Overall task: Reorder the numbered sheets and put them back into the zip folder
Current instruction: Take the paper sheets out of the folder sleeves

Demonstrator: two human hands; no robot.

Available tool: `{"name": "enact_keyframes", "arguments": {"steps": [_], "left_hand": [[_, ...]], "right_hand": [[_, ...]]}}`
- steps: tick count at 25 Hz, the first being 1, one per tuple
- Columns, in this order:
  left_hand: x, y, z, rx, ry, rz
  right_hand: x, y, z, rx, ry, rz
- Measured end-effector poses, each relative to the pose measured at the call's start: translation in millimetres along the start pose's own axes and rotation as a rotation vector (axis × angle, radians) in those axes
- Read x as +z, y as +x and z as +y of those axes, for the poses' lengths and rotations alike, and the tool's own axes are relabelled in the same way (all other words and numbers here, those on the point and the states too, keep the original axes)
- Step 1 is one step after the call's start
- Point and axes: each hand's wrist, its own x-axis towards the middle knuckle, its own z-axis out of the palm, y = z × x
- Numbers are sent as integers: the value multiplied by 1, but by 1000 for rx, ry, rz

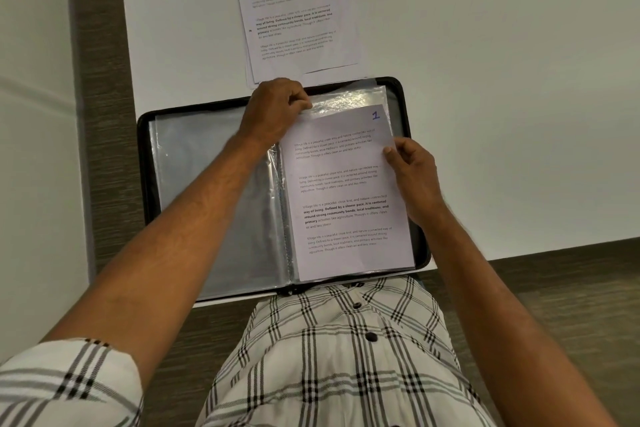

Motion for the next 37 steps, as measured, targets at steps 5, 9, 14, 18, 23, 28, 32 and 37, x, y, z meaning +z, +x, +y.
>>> {"name": "enact_keyframes", "arguments": {"steps": [5, 9, 14, 18, 23, 28, 32, 37], "left_hand": [[-8, 2, 1, -33, -4, -138], [-13, 16, 5, -150, -117, -264], [-19, 38, 11, -187, -24, -448], [-27, 50, 11, -207, -102, -573], [-24, 54, 11, -141, 36, -734], [-19, 54, 7, -57, 84, -528], [-27, 66, 10, -32, 113, -213], [-42, 94, 12, -123, -6, 128]], "right_hand": [[-1, 3, 2, 39, 5, 7], [-1, 3, 3, 51, 31, 10], [2, 4, 1, 43, 37, 16], [4, 5, 0, 30, 39, 14], [6, 8, 1, 21, 89, 13], [4, 7, 5, 20, 91, 9], [2, 8, 11, 69, 33, 8], [3, 7, 15, 83, -3, 9]]}}
